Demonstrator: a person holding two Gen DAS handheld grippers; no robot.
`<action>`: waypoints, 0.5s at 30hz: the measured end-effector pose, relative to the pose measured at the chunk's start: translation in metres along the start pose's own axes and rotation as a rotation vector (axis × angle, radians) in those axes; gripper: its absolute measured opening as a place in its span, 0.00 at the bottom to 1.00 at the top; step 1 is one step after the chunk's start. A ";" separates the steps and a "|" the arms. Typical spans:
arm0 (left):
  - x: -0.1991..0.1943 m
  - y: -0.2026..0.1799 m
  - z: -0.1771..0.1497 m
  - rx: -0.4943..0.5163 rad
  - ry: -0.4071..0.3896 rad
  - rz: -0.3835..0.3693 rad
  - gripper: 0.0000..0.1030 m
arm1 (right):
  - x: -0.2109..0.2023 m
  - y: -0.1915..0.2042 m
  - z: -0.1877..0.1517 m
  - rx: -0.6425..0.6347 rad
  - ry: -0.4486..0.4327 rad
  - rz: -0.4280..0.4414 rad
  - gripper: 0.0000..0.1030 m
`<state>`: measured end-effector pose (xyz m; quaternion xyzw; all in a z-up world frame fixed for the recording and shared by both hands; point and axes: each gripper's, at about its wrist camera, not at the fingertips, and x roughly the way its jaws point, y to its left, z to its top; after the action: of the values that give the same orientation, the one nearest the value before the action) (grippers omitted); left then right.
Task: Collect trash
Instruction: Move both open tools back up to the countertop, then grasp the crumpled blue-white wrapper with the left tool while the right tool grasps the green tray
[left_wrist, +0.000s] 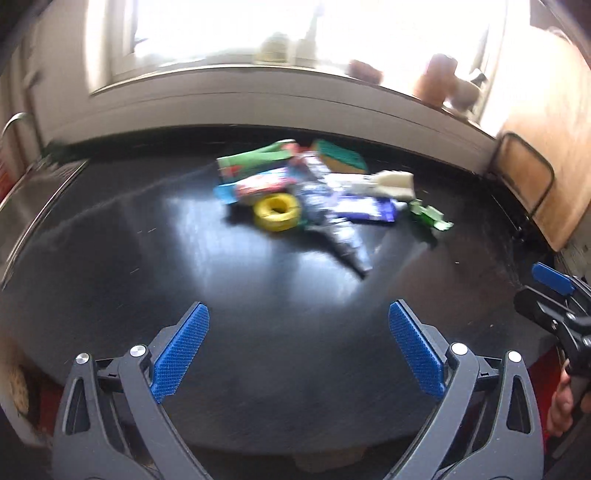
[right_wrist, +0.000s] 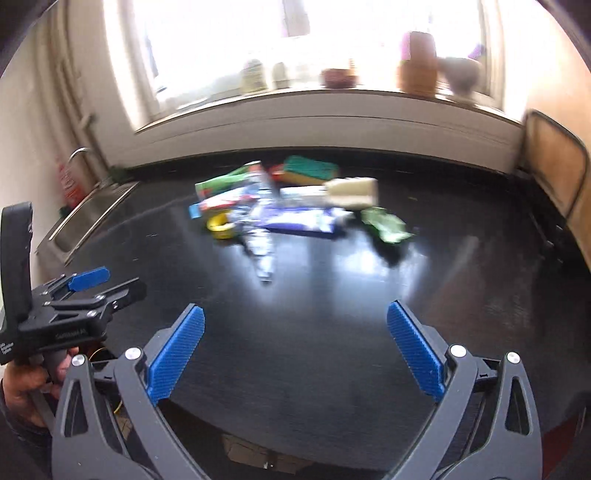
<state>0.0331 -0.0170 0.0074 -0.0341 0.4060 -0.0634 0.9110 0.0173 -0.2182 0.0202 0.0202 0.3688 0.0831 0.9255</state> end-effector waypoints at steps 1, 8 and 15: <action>0.006 -0.011 0.003 0.005 0.008 -0.009 0.92 | -0.003 -0.011 -0.001 0.005 -0.006 -0.009 0.93; 0.031 -0.045 0.019 0.030 0.033 0.009 0.92 | -0.002 -0.029 0.002 0.013 0.001 -0.022 0.93; 0.060 -0.050 0.029 0.024 0.054 0.052 0.92 | 0.025 -0.040 0.014 0.001 0.027 -0.018 0.93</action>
<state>0.0898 -0.0746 -0.0117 -0.0107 0.4302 -0.0456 0.9015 0.0502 -0.2531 0.0097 0.0162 0.3815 0.0749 0.9212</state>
